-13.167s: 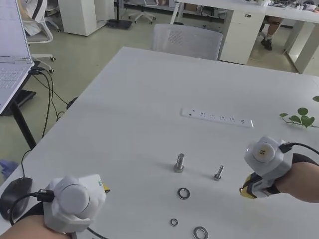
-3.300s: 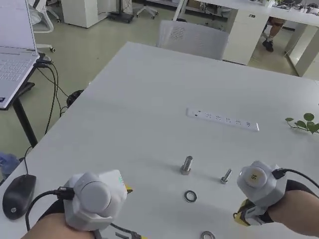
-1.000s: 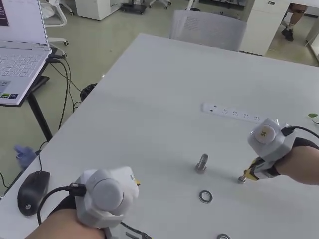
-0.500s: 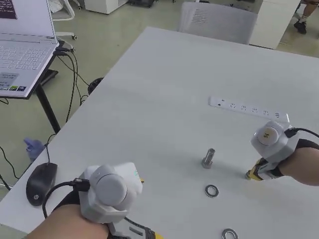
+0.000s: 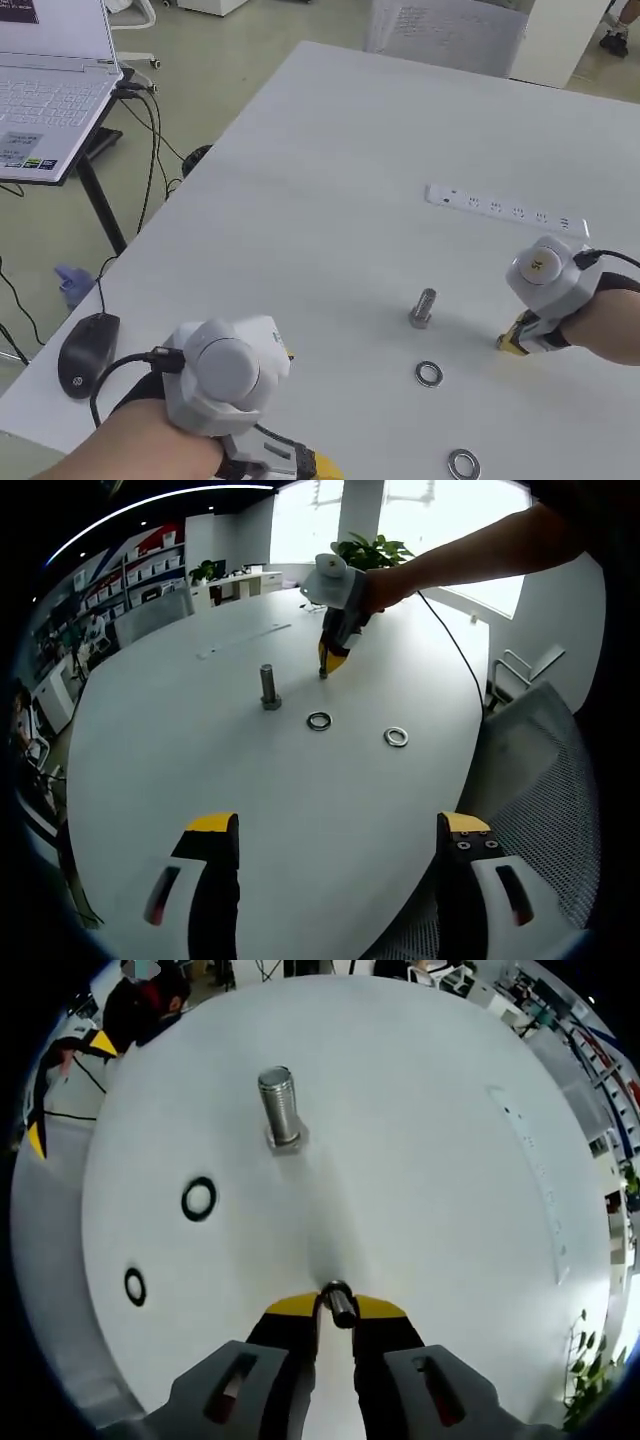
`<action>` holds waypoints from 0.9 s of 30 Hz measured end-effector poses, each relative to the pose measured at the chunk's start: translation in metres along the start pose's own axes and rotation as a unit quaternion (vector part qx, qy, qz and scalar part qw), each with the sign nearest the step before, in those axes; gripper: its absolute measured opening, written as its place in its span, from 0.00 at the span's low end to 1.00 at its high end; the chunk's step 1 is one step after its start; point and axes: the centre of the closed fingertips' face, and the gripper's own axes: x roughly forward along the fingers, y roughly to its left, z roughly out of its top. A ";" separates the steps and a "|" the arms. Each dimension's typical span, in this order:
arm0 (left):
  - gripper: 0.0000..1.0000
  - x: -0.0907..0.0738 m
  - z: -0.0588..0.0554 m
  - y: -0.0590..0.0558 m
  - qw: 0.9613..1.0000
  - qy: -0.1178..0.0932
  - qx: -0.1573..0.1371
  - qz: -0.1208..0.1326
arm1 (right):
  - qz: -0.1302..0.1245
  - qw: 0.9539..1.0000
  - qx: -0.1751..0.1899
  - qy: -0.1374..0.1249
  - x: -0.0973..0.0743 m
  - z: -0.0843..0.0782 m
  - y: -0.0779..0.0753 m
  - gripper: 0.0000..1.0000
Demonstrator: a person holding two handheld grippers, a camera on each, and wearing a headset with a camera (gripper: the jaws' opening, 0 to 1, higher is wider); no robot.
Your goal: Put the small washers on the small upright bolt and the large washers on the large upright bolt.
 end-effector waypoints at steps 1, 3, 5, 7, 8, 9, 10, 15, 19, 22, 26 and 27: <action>0.81 0.000 0.000 0.000 1.000 0.000 -0.001 0.000 | -0.001 1.000 -0.002 0.001 0.000 0.000 0.000 0.13; 0.81 0.000 0.000 -0.001 1.000 -0.002 -0.001 -0.001 | -0.002 1.000 -0.006 0.002 0.000 0.000 0.000 0.13; 0.81 0.001 0.000 -0.001 1.000 -0.003 -0.001 -0.001 | -0.002 1.000 -0.008 0.004 0.000 0.000 0.000 0.13; 0.81 0.001 0.000 -0.001 1.000 -0.004 0.000 -0.002 | -0.001 1.000 -0.010 0.005 0.000 0.000 0.000 0.13; 0.81 0.000 0.000 -0.001 1.000 -0.004 0.000 -0.002 | -0.001 1.000 -0.010 0.005 0.001 0.000 0.000 0.13; 0.81 0.000 0.000 -0.001 1.000 -0.004 -0.001 -0.002 | 0.000 1.000 -0.010 0.006 0.001 0.000 0.000 0.13; 0.81 0.000 0.000 -0.001 1.000 -0.004 -0.001 -0.002 | 0.000 1.000 -0.012 0.005 0.001 0.000 0.000 0.14; 0.81 -0.003 -0.002 0.000 1.000 -0.002 -0.003 0.002 | 0.003 1.000 -0.007 -0.002 0.001 0.001 -0.001 0.20; 0.81 -0.005 -0.005 -0.001 1.000 -0.001 -0.004 0.003 | 0.005 1.000 -0.010 -0.006 0.000 0.002 -0.001 0.25; 0.80 -0.005 -0.006 -0.001 1.000 -0.001 -0.003 0.003 | 0.004 1.000 -0.014 -0.005 0.001 0.003 -0.002 0.26; 0.81 -0.006 -0.005 -0.002 1.000 -0.001 -0.004 0.004 | 0.012 1.000 -0.011 -0.009 -0.002 0.004 -0.001 0.27; 0.81 -0.006 -0.005 -0.002 1.000 -0.001 -0.004 0.004 | 0.010 1.000 -0.013 -0.009 -0.003 0.004 -0.002 0.27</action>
